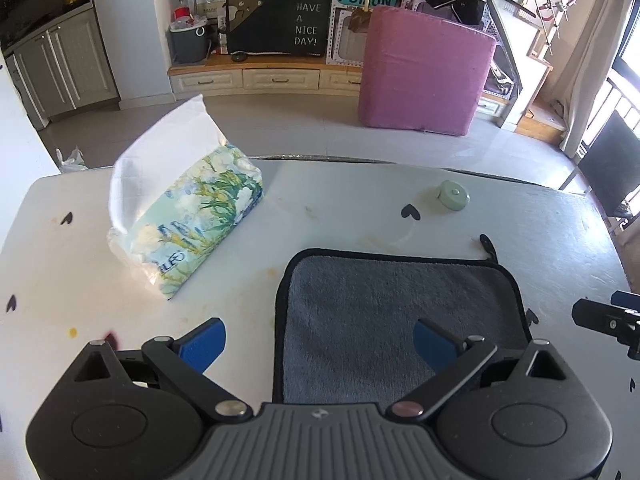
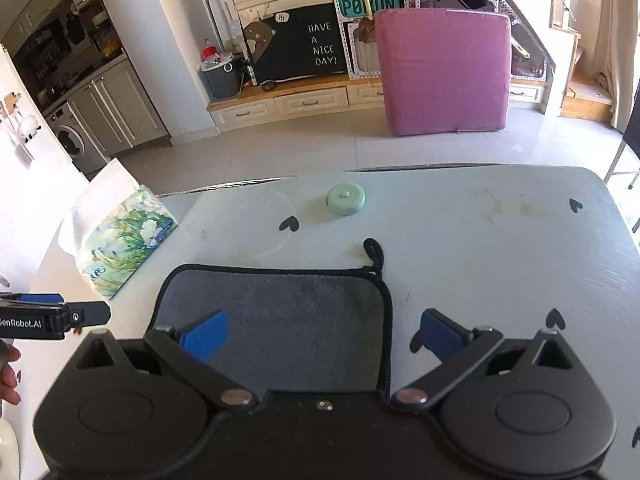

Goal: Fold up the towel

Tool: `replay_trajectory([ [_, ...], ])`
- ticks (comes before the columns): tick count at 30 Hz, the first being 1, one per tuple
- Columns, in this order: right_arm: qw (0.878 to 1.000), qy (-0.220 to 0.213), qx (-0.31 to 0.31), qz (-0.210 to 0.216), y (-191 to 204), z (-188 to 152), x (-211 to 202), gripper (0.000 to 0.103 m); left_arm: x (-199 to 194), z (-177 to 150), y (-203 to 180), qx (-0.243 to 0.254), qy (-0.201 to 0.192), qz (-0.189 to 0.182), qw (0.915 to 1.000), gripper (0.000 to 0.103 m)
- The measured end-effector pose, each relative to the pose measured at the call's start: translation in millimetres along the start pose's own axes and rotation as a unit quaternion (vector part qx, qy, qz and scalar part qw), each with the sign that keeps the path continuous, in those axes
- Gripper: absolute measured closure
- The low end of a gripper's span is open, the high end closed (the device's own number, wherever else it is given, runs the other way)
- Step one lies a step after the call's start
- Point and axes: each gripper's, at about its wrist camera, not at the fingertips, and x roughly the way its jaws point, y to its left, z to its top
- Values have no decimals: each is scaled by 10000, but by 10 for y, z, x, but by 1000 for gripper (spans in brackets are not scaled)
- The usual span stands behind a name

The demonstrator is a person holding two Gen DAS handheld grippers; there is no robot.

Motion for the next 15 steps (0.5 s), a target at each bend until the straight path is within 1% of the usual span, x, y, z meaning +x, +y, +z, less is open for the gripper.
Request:
replay_trajectory([
  [7,9998,-144,-100,-36,98,-125,-312,0,-330,-136,-6,3,-166,7,9999,3],
  [15,9992,-356,-157,51,198,-296,-707,0,-737,-332,-48,9,-348,-37,9994,3],
])
